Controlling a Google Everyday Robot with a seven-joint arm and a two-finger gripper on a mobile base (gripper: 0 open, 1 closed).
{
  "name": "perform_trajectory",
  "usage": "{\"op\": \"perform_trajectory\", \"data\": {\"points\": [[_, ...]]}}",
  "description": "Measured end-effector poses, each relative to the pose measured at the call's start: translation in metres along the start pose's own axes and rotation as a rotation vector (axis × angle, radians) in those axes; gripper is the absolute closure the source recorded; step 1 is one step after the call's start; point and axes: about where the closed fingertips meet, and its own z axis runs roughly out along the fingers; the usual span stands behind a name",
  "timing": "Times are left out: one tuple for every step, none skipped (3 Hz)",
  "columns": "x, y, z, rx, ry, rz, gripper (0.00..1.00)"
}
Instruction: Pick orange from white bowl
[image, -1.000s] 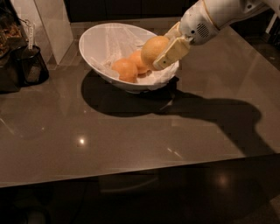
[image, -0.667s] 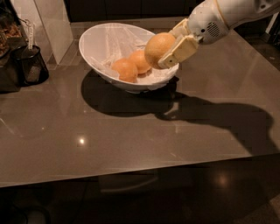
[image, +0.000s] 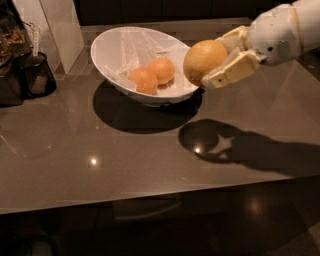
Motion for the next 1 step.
{"op": "perform_trajectory", "data": {"points": [[0.0073,0.0028,-0.0093,0.014,-0.002,0.013,1.00]]}}
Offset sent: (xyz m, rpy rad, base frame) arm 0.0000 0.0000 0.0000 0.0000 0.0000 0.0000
